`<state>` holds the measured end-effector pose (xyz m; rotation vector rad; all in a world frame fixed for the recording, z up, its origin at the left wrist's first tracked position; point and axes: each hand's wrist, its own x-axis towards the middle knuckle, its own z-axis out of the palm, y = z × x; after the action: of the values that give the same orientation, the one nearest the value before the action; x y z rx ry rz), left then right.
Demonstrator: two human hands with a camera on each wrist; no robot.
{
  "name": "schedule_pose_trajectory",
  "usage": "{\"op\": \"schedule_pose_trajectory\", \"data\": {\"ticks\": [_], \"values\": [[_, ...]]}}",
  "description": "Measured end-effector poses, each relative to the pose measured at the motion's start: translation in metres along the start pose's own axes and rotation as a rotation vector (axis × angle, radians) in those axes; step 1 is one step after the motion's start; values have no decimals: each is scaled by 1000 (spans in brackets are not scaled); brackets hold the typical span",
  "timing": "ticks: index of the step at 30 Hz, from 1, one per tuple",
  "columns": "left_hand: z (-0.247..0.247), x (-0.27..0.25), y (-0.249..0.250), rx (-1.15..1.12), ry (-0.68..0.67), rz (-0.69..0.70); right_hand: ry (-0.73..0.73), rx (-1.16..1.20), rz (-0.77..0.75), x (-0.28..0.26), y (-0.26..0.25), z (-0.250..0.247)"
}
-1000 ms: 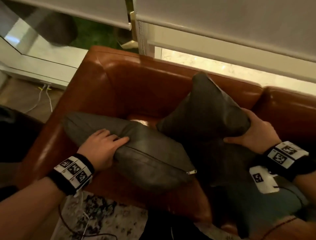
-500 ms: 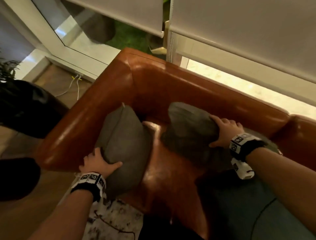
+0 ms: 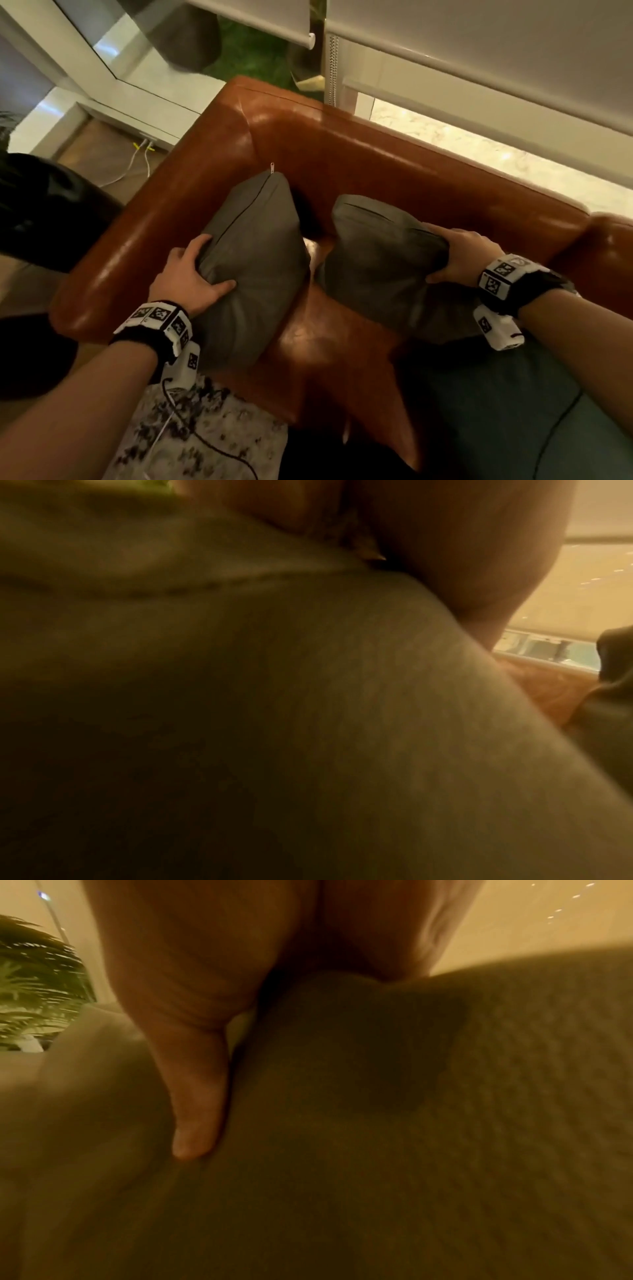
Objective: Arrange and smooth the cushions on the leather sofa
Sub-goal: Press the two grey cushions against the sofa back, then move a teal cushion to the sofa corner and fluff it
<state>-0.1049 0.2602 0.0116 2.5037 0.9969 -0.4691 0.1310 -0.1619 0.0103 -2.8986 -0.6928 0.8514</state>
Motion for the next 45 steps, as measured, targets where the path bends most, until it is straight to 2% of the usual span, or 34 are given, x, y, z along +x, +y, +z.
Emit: {"op": "schedule_pose_trajectory", "data": {"ticks": [6, 9, 11, 13, 15, 18, 21, 24, 29, 32, 35, 38, 40, 42, 45], "values": [[27, 19, 10, 25, -86, 18, 158, -38, 53, 14, -3, 31], [25, 17, 20, 39, 13, 84, 116, -50, 73, 8, -9, 34], [17, 16, 20, 34, 99, 118, 141, -53, 74, 1, -10, 30], [11, 19, 17, 34, 127, 112, 191, -22, 85, -7, -7, 29], [14, 28, 17, 111, 38, 101, 214, 1, 115, -13, -5, 34], [24, 40, 26, 290, -233, 78, 101, 15, 168, -13, -7, 44], [28, 40, 30, 199, -277, 53, 44, 7, 167, -13, -9, 42], [22, 32, 23, 125, -206, 70, 94, -25, 179, -26, -13, 38], [21, 0, 31, 209, 43, 362, 181, -70, 82, -75, -27, 45], [33, -15, 44, 268, 80, 443, 158, -62, 41, -117, -25, 61], [54, -45, 84, 243, -29, 606, 229, 118, 32, -166, -11, 85], [94, -115, 151, 201, -254, 859, 279, 298, 117, -224, 22, 116], [134, -157, 200, 202, -404, 987, 227, 355, 266, -267, 60, 129], [189, -184, 251, 192, -544, 1059, 128, 356, 421, -312, 112, 140], [271, -214, 324, 306, -617, 1100, 1, 342, 601, -376, 205, 156]]}}
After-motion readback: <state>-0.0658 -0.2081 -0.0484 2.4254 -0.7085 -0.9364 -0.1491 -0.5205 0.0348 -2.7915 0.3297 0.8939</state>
